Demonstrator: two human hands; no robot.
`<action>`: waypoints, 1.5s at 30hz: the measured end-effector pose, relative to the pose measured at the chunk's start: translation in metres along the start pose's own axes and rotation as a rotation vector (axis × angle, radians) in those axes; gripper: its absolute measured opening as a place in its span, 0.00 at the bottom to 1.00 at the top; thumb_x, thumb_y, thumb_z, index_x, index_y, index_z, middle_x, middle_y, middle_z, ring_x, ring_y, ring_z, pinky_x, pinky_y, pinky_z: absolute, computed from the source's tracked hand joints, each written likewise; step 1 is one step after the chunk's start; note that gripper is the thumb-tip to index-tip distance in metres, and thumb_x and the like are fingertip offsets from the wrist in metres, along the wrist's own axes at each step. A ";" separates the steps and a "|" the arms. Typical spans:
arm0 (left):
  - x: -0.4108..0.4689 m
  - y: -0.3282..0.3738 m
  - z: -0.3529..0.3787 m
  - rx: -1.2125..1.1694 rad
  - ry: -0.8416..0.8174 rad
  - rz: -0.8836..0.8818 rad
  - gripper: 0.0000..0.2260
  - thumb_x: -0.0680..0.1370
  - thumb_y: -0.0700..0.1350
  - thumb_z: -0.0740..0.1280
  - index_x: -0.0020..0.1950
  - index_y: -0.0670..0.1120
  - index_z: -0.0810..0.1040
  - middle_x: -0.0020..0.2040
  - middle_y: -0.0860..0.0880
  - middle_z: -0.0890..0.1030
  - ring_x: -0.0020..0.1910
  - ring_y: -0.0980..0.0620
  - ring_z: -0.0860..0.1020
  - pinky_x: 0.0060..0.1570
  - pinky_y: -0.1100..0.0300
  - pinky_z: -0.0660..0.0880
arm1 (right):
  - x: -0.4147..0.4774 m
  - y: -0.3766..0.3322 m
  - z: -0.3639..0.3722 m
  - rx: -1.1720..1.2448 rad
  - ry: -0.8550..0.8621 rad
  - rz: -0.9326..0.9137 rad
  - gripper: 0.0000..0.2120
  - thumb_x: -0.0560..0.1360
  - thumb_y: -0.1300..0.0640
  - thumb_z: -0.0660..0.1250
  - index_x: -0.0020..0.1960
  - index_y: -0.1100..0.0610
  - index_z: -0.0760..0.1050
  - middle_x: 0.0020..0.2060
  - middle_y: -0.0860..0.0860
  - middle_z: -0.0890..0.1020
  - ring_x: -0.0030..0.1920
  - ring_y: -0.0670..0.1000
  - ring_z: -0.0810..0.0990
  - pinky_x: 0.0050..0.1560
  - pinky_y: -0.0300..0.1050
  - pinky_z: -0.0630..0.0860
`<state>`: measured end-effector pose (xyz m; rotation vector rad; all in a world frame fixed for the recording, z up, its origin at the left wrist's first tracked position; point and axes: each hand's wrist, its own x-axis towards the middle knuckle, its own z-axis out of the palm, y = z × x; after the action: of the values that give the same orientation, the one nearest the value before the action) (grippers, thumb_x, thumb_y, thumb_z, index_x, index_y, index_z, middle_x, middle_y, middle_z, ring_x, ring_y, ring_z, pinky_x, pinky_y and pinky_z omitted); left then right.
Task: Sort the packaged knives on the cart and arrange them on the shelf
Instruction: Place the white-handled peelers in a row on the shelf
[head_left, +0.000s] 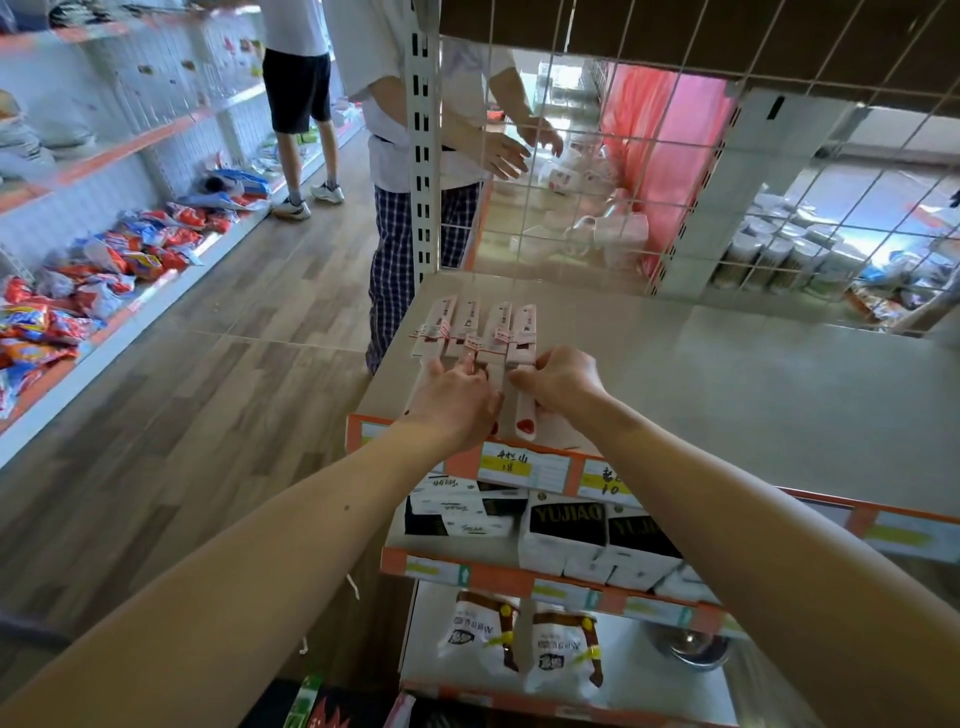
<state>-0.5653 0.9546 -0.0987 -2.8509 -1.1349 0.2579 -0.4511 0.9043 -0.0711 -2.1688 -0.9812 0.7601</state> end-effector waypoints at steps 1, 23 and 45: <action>-0.001 0.001 0.000 -0.007 0.015 -0.010 0.18 0.82 0.45 0.49 0.69 0.44 0.68 0.71 0.44 0.67 0.76 0.46 0.54 0.62 0.46 0.61 | 0.000 0.000 0.001 -0.008 -0.003 -0.006 0.10 0.74 0.56 0.68 0.34 0.54 0.74 0.44 0.56 0.83 0.42 0.53 0.82 0.45 0.44 0.81; -0.017 -0.008 -0.008 -0.394 -0.012 -0.128 0.21 0.82 0.47 0.49 0.76 0.49 0.55 0.77 0.52 0.57 0.74 0.47 0.52 0.71 0.47 0.54 | 0.001 -0.002 0.000 -0.277 -0.089 -0.067 0.10 0.75 0.55 0.68 0.48 0.63 0.77 0.32 0.52 0.76 0.27 0.44 0.72 0.26 0.34 0.68; -0.036 0.001 -0.016 -0.416 -0.091 -0.106 0.18 0.82 0.55 0.49 0.72 0.65 0.57 0.78 0.54 0.51 0.75 0.42 0.47 0.72 0.43 0.50 | -0.001 0.007 0.004 -0.238 -0.028 -0.124 0.14 0.75 0.56 0.67 0.53 0.65 0.78 0.50 0.60 0.82 0.45 0.54 0.79 0.44 0.42 0.76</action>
<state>-0.5875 0.9297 -0.0779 -3.1404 -1.5121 0.1630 -0.4520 0.9011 -0.0783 -2.2760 -1.2630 0.6442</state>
